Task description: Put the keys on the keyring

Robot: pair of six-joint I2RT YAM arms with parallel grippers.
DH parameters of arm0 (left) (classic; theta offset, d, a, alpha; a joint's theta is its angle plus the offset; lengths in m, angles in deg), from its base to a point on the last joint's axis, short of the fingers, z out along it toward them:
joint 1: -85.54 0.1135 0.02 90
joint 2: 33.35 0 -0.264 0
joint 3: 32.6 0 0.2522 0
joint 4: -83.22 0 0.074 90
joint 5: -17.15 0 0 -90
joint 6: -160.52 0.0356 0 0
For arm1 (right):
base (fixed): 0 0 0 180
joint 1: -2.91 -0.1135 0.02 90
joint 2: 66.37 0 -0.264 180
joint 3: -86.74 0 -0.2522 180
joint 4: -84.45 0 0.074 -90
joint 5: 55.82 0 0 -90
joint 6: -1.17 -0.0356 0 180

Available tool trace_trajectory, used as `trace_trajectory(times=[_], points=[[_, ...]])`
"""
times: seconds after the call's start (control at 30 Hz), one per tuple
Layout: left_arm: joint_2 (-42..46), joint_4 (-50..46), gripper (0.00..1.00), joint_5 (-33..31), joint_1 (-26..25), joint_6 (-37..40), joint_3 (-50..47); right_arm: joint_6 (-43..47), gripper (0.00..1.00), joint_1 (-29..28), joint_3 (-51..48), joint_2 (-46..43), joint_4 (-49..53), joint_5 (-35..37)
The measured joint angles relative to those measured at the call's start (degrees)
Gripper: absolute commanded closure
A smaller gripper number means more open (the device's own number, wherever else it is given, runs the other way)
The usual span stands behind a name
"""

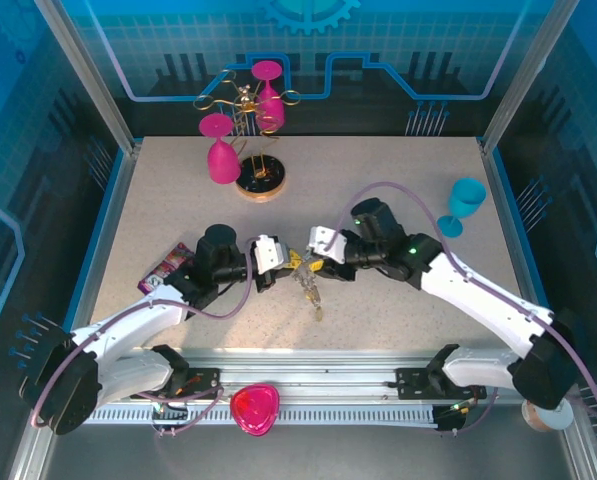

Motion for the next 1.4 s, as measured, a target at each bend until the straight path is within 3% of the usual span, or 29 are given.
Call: trace_trajectory(times=[0.1, 0.27, 0.57, 0.8, 0.93, 1.1, 1.4], points=[[0.0, 2.03, 1.0, 1.36, 0.94, -1.4, -1.31, -0.04, 0.6, 2.67, -4.31, -3.43, -3.32, -1.4], [0.0, 5.7, 1.0, 4.66, 1.84, -3.37, -2.19, 0.24, 0.59, 2.49, -7.15, -3.74, -6.43, -3.67], [0.0, 7.45, 1.0, 10.54, 2.69, -5.09, -2.38, 6.86, 0.51, -0.37, -8.55, -6.01, -10.8, -1.73], [-0.02, 7.52, 1.0, 13.0, 2.91, -5.09, -2.38, 14.71, 0.52, -3.65, -6.88, -4.44, -8.94, -0.04], [-0.02, 7.5, 1.0, 13.66, 2.99, -5.11, -2.38, 17.16, 0.62, -4.52, -4.9, -0.76, -8.07, 1.31], [-0.04, 7.65, 1.0, 13.97, 3.13, -5.09, -2.36, 17.7, 0.98, -4.85, -4.46, 0.5, -8.0, 2.25], [-0.68, 7.61, 1.0, 11.85, 3.56, -5.01, -2.27, 14.45, 1.0, -5.51, -6.8, -1.9, -8.17, 6.05]])
